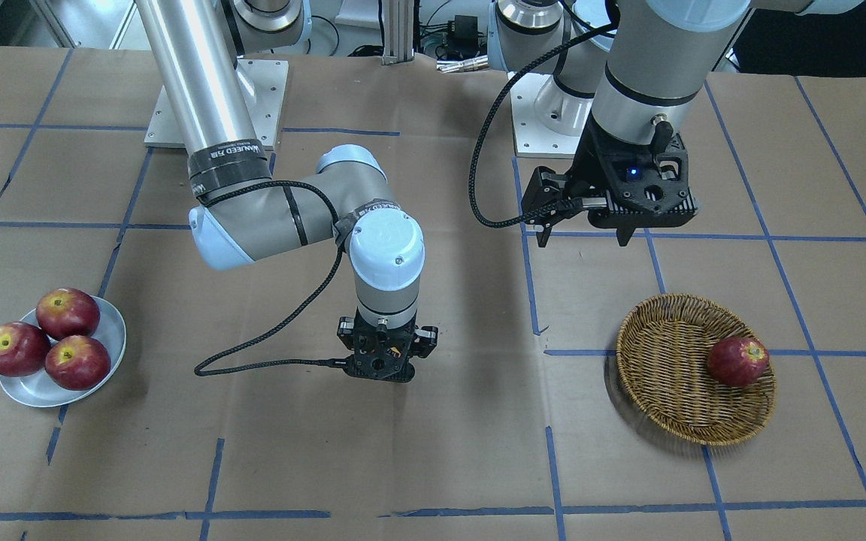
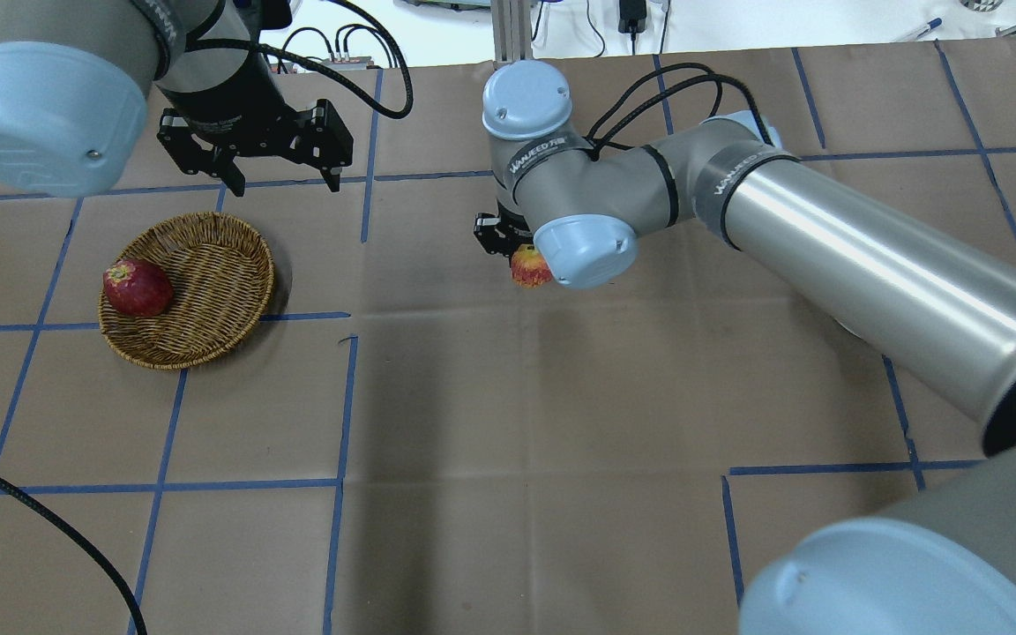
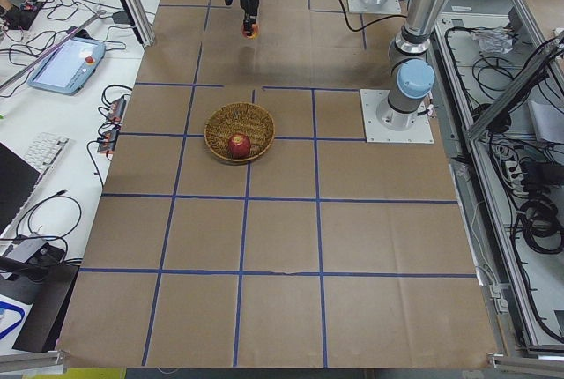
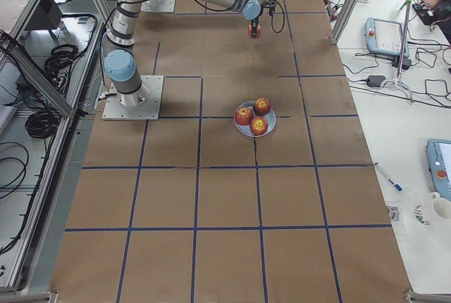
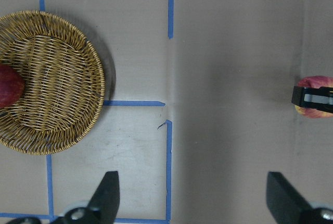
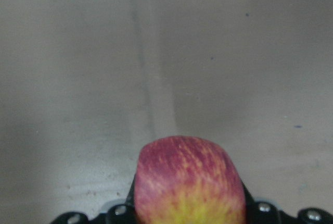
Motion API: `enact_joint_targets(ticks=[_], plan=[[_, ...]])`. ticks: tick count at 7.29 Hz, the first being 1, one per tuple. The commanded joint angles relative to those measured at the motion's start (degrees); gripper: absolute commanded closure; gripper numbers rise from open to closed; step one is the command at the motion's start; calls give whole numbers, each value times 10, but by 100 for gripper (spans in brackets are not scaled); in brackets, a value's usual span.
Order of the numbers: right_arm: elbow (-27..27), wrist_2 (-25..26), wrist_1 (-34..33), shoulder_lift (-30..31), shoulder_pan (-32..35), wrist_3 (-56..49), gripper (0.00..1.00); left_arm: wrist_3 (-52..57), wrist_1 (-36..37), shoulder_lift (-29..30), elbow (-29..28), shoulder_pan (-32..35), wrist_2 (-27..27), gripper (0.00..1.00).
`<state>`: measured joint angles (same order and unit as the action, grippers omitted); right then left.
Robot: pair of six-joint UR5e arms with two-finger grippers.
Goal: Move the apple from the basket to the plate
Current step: 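Carry the apple with the right gripper onto the white plate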
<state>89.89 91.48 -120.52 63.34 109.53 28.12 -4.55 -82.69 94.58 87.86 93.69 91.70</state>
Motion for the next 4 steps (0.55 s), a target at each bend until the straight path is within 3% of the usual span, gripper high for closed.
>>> enact_joint_targets(ticks=[1,2,4], plan=[[8,0,107,101,-88,-75,43,1,2,-4,-2,0,0,1],[11,0,150,134,-150,-150,43,1,2,3,-2,0,-5,1],[43,3,152,164,-260,-293,43,-1,3,5,-2,0,-8,1]])
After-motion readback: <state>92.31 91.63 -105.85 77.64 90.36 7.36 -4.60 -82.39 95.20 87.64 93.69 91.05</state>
